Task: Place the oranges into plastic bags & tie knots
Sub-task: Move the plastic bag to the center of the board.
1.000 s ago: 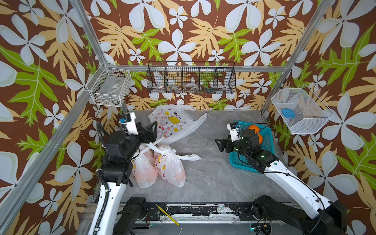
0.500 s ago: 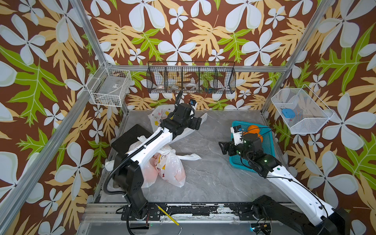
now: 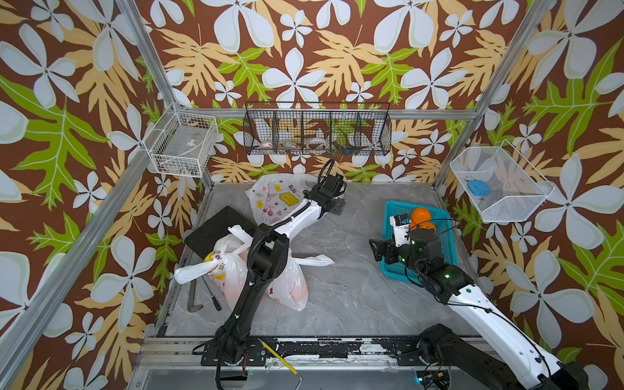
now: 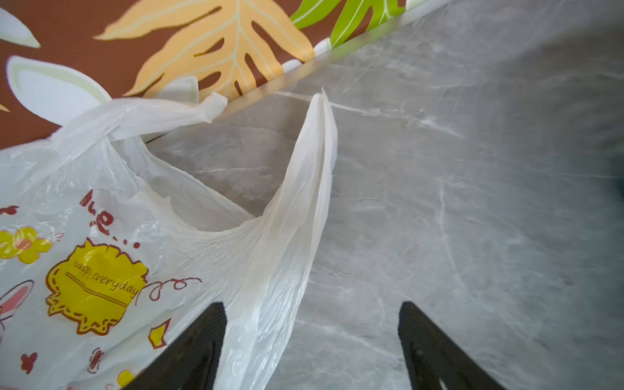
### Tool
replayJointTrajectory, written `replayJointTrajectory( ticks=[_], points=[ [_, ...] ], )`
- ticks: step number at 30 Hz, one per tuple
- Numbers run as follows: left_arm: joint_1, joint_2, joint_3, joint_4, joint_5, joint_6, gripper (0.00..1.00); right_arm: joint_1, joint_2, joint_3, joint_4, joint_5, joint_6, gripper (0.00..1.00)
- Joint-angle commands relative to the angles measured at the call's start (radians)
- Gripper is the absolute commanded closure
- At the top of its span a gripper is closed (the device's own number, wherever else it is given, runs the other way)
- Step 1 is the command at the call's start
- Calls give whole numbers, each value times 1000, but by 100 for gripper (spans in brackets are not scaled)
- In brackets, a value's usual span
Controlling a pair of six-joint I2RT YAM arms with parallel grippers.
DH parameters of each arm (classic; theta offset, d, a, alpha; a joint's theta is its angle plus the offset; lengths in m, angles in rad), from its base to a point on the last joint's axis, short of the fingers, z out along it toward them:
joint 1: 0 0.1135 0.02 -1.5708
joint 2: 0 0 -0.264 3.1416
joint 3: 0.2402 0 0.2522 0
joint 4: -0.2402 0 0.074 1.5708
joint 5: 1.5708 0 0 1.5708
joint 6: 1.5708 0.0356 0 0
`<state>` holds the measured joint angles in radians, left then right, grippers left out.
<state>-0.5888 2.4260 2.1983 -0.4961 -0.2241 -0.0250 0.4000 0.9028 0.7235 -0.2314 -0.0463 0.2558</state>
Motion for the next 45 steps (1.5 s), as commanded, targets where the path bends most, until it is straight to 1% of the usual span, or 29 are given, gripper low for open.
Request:
replayJointTrajectory(
  ticks=[1, 7, 10, 12, 14, 17, 19, 21, 23, 24, 27, 30, 34, 38, 42, 45],
  points=[
    [30, 41, 15, -10, -10, -43, 18, -3, -9, -5, -9, 15, -13, 5],
    [50, 96, 18, -1, 23, -46, 20, -3, -7, -22, -4, 13, -10, 5],
    [52, 118, 26, 2, 28, -39, 24, -3, -1, -25, 0, 13, -7, 5],
    [56, 130, 30, 8, 34, -43, 33, -4, 0, -24, 0, 11, -6, 5],
    [58, 139, 36, 18, 37, -46, 50, -3, -3, -24, -2, 13, -6, 5],
    [58, 146, 37, 31, 4, -35, 67, -3, -11, -22, -12, 19, -8, 6],
    [58, 150, 35, 37, -13, -23, 75, -3, -21, -24, -20, 23, -10, 6],
    [60, 151, 31, 41, -11, -7, 86, -4, -31, -23, -27, 29, -13, 6],
    [58, 143, 15, 45, -2, 7, 100, -6, -42, -24, -33, 36, -18, 6],
    [59, 134, -1, 49, 3, 13, 100, -5, -46, -22, -35, 39, -19, 6],
    [43, 43, -127, 108, 6, 44, 100, -28, -59, -12, -47, 18, -24, 6],
    [13, -118, -344, 232, 3, 94, 100, -99, -75, -2, -53, -70, -24, 6],
    [-23, -352, -619, 370, 26, 119, 100, -233, -90, 14, -64, -185, -34, 6],
    [-56, -560, -866, 419, 38, 133, 100, -358, -80, 39, -87, -280, -60, 7],
    [-94, -730, -1093, 463, 51, 119, 100, -423, -60, 47, -97, -320, -74, 7],
    [-118, -847, -1229, 502, 94, 96, 100, -441, -38, 46, -95, -326, -76, 7]
  ],
)
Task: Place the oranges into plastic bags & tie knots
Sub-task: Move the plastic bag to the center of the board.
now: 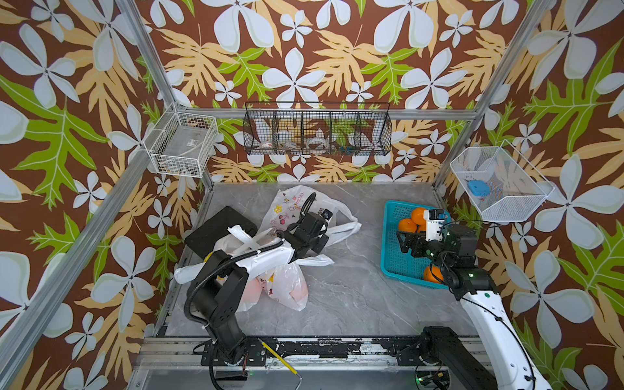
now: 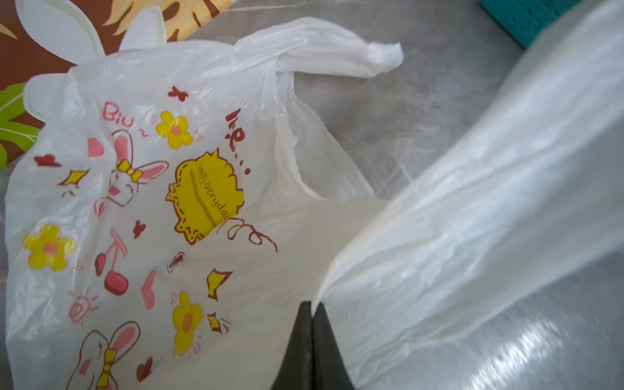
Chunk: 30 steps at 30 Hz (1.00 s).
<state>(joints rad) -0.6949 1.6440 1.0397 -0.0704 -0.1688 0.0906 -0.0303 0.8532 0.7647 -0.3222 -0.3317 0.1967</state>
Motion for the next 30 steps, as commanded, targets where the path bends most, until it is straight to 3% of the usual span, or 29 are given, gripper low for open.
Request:
replayJointTrajectory(
  ticks=[1, 4, 7, 11, 14, 17, 21, 30],
  points=[
    [-21, -102, -105, 83, 68, -22, 100, -15, 18, 4, -4, -42, -16, 7],
    [-51, -193, -179, 111, 126, -41, 97, -24, 39, 6, -1, -41, -11, 7],
    [-51, -273, -213, 132, 164, -78, 54, -29, 54, 12, -1, -37, -6, 6],
    [-52, -368, -191, 141, 183, -100, 34, -28, 63, 18, -3, -46, 1, 6],
    [-51, -389, -147, 138, 203, -131, 30, -28, 59, 13, -4, -50, 9, 6],
    [-54, -323, -45, 48, 246, -150, 30, -29, 48, 3, -8, -53, 14, 6],
    [-92, -181, 56, -37, 173, -102, 30, -28, 40, -2, -22, -57, 13, 6],
    [-119, 155, 250, -119, 137, -108, 29, -28, 23, -36, -25, -72, 27, 6]
  ],
)
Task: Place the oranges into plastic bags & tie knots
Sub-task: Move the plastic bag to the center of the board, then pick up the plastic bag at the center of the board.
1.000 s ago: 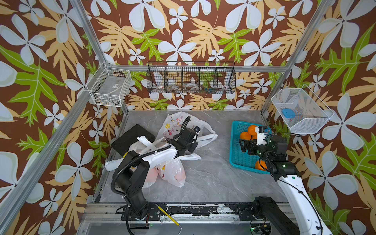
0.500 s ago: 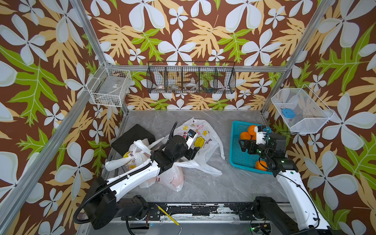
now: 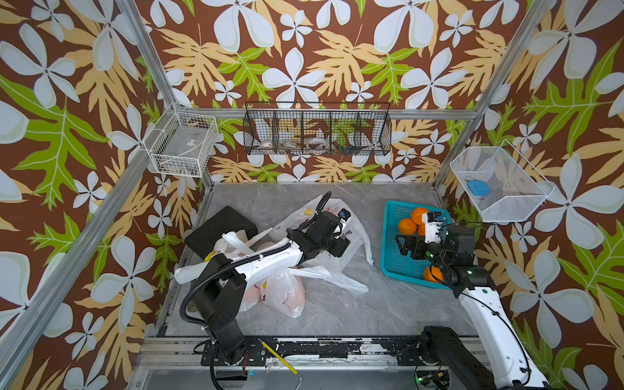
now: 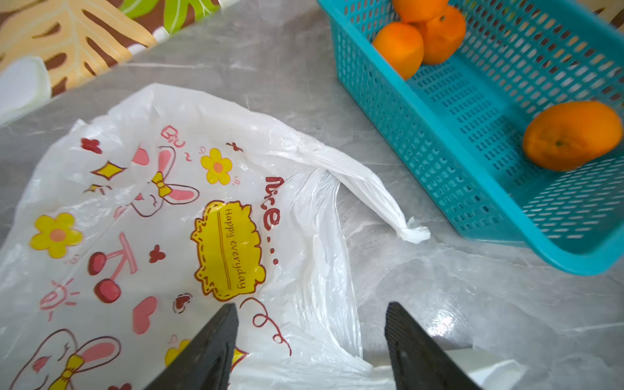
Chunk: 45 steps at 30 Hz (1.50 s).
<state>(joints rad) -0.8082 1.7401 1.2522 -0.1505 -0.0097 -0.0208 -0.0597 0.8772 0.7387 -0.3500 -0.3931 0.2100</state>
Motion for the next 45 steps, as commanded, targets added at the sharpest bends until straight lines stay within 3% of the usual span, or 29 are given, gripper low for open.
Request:
replayJointTrajectory(
  ticks=[1, 5, 9, 17, 20, 23, 27, 28, 33, 40, 45],
  points=[
    [-9, 91, 58, -46, -20, -1, 29, 0, 1, -12, 2, -12, 13, 6],
    [-26, 212, 143, -61, -17, -9, 28, 0, 9, -15, -1, -11, 9, 6],
    [-31, 313, 218, -105, -107, -14, 28, 1, 5, -18, 0, -9, 8, 6],
    [-30, 410, 277, -138, -189, -28, 31, 1, 0, -25, 2, -9, 3, 6],
    [-29, 423, 279, -130, -208, -36, 40, 1, 0, -26, 1, -7, 2, 6],
    [-29, 428, 279, -129, -218, -40, 62, 1, 0, -27, -1, -7, -3, 6],
    [-29, 342, 223, -68, -163, -61, 98, 0, 15, -25, -13, 2, -17, 6],
    [-29, 297, 196, -39, -146, -71, 100, 1, 22, -21, -19, 5, -23, 5],
    [15, 104, 105, 40, 16, -200, 100, -6, 96, 12, -22, 33, -15, 3],
    [98, -17, 96, -45, 185, -464, 100, -72, 295, 73, 26, 28, 22, 3],
    [109, -101, 23, 37, 253, -589, 100, -74, 458, 118, 106, 163, 54, 2]
  ],
)
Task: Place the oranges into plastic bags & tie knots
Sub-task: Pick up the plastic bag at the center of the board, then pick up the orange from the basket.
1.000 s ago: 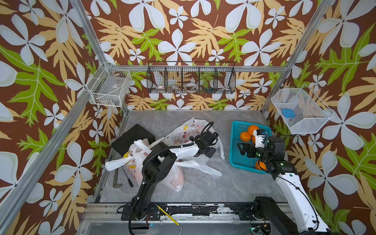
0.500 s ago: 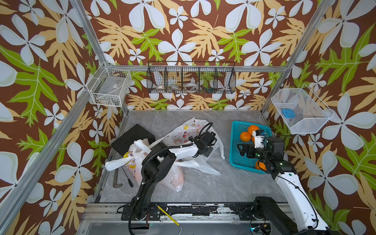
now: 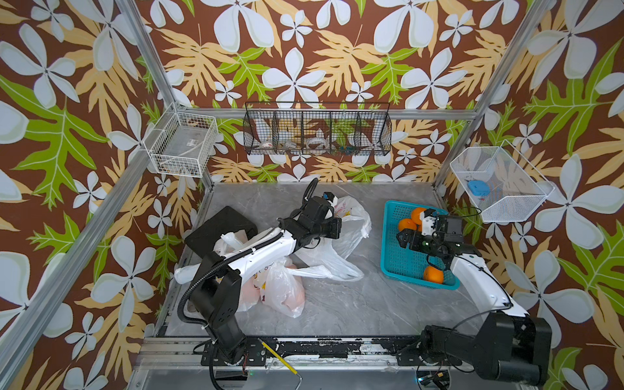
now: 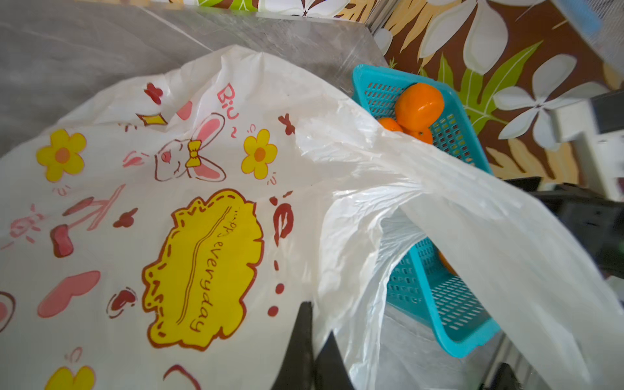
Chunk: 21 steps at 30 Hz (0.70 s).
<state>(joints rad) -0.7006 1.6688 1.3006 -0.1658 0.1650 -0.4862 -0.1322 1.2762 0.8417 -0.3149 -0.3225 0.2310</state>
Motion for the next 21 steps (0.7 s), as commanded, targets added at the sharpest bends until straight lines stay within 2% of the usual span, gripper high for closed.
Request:
replayJointTrajectory(
  ticks=[1, 6, 10, 21],
  points=[
    [1, -42, -34, 71, 84, -146, 100, -3, 91, 18, 95, 105, 43, 2],
    [1, -99, -56, 103, 17, -307, 100, -1, 260, 63, 183, 191, 115, 1],
    [0, -136, -90, 139, -21, -394, 100, 12, 314, 75, 243, 252, 148, 1],
    [-2, -124, -93, 163, 15, -450, 100, 60, 475, 113, 374, 364, 261, 0]
  ],
)
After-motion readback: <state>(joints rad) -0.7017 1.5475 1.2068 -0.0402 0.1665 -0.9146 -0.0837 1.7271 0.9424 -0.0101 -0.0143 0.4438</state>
